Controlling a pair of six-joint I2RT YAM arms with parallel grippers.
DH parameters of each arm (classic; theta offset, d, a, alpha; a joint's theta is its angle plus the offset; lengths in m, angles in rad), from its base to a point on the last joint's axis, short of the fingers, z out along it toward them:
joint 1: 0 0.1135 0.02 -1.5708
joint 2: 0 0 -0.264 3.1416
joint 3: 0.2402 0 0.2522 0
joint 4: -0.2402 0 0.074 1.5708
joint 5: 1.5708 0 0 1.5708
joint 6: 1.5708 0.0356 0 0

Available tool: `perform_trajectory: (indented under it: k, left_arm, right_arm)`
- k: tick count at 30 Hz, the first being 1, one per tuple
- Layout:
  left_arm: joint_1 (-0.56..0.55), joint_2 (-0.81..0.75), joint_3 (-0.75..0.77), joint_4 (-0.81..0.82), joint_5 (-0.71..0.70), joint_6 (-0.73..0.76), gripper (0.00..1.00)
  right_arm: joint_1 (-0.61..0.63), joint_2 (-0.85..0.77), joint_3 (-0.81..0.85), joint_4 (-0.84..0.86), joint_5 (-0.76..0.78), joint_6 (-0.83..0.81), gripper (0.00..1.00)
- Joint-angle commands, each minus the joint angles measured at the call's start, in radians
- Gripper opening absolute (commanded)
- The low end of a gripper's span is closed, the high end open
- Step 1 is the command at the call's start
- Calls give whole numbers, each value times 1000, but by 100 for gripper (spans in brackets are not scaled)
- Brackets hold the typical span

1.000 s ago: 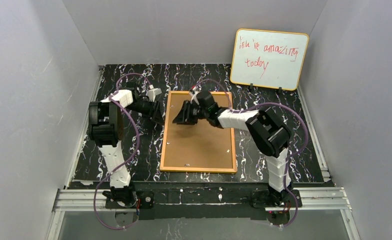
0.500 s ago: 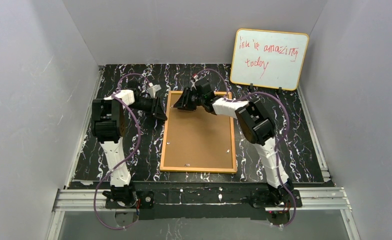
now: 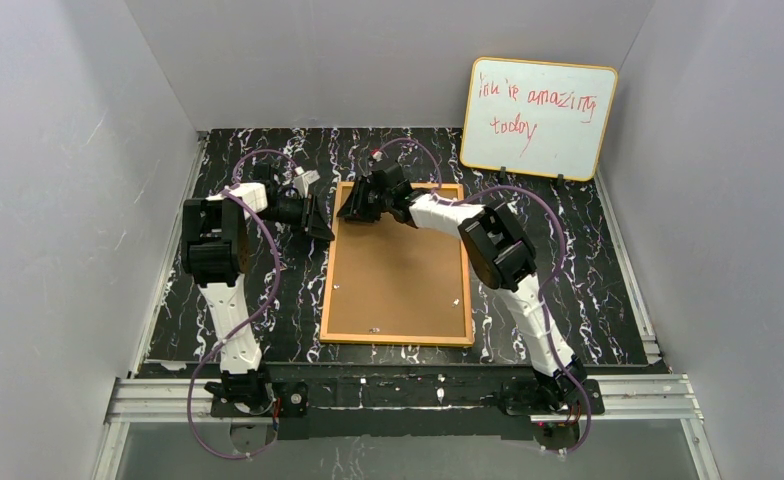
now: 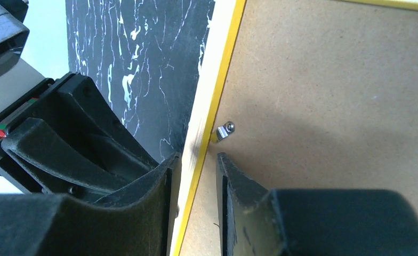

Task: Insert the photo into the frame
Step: Install the photo frame at the center of the board.

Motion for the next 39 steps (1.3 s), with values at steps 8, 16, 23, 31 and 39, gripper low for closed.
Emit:
perform_trajectory:
  k: [8, 16, 23, 31, 39]
  left_arm:
    - [-18, 3, -48, -32, -68, 44, 19]
    - [-18, 0, -51, -33, -65, 48, 18]
    - [-18, -5, -57, -33, -66, 55, 18]
    - [-18, -6, -63, -34, -74, 65, 17]
    - [-16, -15, -52, -67, -83, 93, 18]
  right_arm:
    - [13, 49, 63, -60, 84, 26, 38]
    - [13, 68, 60, -50, 92, 60, 38]
    - [12, 80, 67, -29, 84, 90, 37]
    - [12, 94, 58, -10, 72, 149, 36]
    - [1, 11, -10, 33, 43, 165, 39]
